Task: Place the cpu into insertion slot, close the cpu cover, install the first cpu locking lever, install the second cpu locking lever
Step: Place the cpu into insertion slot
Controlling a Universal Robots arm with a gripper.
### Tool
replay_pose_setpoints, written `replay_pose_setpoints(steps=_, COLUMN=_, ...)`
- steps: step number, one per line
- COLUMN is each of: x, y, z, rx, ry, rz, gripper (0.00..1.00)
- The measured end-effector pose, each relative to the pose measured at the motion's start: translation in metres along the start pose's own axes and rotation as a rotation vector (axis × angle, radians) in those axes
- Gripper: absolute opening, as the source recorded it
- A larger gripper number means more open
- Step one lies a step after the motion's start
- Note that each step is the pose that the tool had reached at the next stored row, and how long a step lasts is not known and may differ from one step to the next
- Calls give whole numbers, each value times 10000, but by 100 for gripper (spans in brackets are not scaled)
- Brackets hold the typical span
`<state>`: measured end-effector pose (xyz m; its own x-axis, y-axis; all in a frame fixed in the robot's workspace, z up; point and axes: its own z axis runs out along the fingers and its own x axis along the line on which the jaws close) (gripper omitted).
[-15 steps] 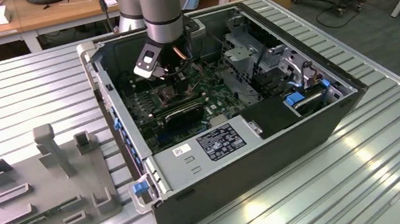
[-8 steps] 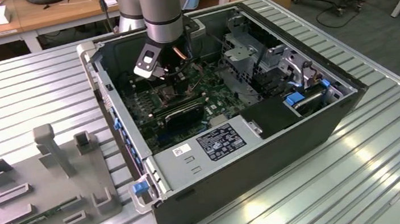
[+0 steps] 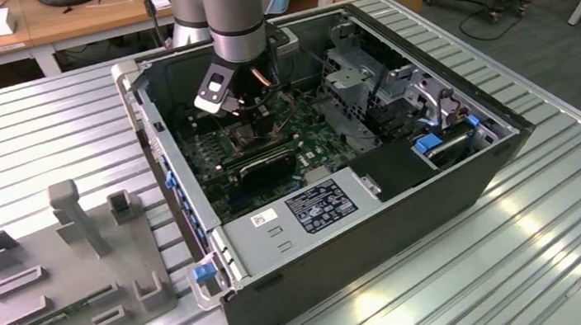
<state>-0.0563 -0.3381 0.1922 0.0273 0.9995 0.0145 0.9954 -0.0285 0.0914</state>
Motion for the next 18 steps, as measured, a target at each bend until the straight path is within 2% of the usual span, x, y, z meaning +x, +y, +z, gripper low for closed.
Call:
replay_pose_setpoints(steps=3, x=1, y=1, z=3, rx=-4, ry=7, rz=0, gripper=55)
replay_pose_setpoints(steps=4, x=1, y=1, z=2, rx=-3, ry=5, rz=0, gripper=62)
replay_pose_setpoints(steps=9, x=0, y=1, z=-1, rx=0, ry=0, rz=0, gripper=62)
replay_pose_setpoints(steps=13, x=1, y=5, z=-46, rx=0, ry=0, rz=0, gripper=62)
replay_pose_setpoints(steps=18, x=1, y=6, z=-51, rx=-1, ry=2, rz=-1, gripper=62)
